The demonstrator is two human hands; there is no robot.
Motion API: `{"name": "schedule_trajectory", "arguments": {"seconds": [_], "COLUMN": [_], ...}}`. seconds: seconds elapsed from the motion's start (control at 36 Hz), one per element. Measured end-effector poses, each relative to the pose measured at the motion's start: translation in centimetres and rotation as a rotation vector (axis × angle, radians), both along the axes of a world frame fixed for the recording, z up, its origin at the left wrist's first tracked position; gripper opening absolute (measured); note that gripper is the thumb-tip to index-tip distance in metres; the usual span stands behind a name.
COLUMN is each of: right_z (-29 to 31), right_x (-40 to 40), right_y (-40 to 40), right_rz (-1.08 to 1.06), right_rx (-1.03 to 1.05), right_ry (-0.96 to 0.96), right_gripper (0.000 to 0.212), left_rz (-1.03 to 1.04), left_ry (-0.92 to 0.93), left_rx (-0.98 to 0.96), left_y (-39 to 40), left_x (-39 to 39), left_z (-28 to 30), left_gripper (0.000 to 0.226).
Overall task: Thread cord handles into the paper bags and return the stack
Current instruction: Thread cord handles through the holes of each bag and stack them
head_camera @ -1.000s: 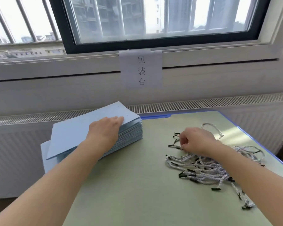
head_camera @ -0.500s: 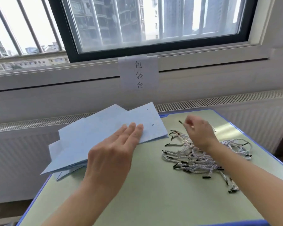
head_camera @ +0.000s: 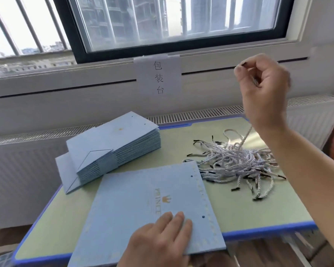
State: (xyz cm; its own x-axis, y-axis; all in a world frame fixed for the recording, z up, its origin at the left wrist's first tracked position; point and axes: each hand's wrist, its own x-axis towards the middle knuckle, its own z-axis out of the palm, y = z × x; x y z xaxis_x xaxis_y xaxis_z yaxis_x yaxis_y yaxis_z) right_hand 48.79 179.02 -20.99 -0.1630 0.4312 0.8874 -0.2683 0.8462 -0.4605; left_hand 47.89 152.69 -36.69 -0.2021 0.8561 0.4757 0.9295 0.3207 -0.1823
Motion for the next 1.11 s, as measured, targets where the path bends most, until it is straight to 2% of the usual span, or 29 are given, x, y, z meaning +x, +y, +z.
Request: {"name": "schedule_trajectory", "arguments": {"seconds": [0.06, 0.11, 0.19, 0.28, 0.36, 0.42, 0.47, 0.53, 0.64, 0.72, 0.83, 0.97, 1.03, 1.11], "right_z": [1.3, 2.9, 5.2, 7.4, 8.8, 9.3, 9.2, 8.2, 3.3, -1.0, -5.4, -8.7, -9.8, -11.1], "right_x": [0.1, 0.3, 0.5, 0.9, 1.2, 1.5, 1.8, 2.2, 2.1, 0.9, -0.4, -0.6, -0.4, 0.0], "right_y": [0.5, 1.0, 1.3, 1.7, 2.2, 2.0, 1.1, -0.1, -1.4, -1.3, -1.7, -1.7, -1.5, -1.2], "right_rz": [0.061, 0.141, 0.275, 0.272, 0.191, 0.196, 0.239, 0.312, 0.437, 0.408, 0.391, 0.394, 0.382, 0.386], "right_rx": [0.006, -0.019, -0.051, -0.134, -0.233, -0.185, -0.147, -0.084, 0.046, 0.010, -0.088, -0.148, -0.192, -0.286], "right_ry": [0.021, 0.038, 0.095, 0.100, -0.075, -0.223, -0.334, -0.365, -0.536, -0.683, -0.777, -0.813, -0.837, -0.833], "right_gripper": [0.013, 0.016, 0.015, 0.023, 0.012, 0.007, 0.016, 0.026, 0.026, 0.025, 0.013, 0.022, 0.020, 0.018], "left_rz": [0.001, 0.019, 0.109, 0.191, 0.213, 0.247, 0.286, 0.319, 0.360, 0.372, 0.349, 0.285, 0.284, 0.338], "left_ry": [-0.054, -0.151, -0.368, -0.376, -0.471, -0.504, -0.513, -0.537, -0.575, -0.586, -0.621, -0.855, -0.926, -0.875], "left_rx": [-0.048, -0.093, -0.170, -0.151, -0.211, -0.299, -0.388, -0.410, -0.354, -0.255, -0.174, -0.032, 0.018, 0.005], "left_y": [0.1, 0.2, 1.3, 3.0, 5.1, 6.7, 8.2, 9.3, 10.4, 10.6, 10.8, 10.8, 10.9, 11.5], "left_x": [-0.4, -0.8, -1.1, -2.1, -4.1, -5.8, -7.3, -8.6, -9.8, -10.2, -10.3, -10.5, -10.5, -10.2], "left_z": [0.4, 1.1, 3.4, 4.7, 5.3, 5.2, 4.9, 4.3, 3.0, 2.6, 2.4, 2.2, 2.1, 2.2], "left_gripper": [0.066, 0.062, 0.056, 0.071, 0.052, 0.056, 0.065, 0.068, 0.062, 0.054, 0.041, 0.030, 0.033, 0.052]}}
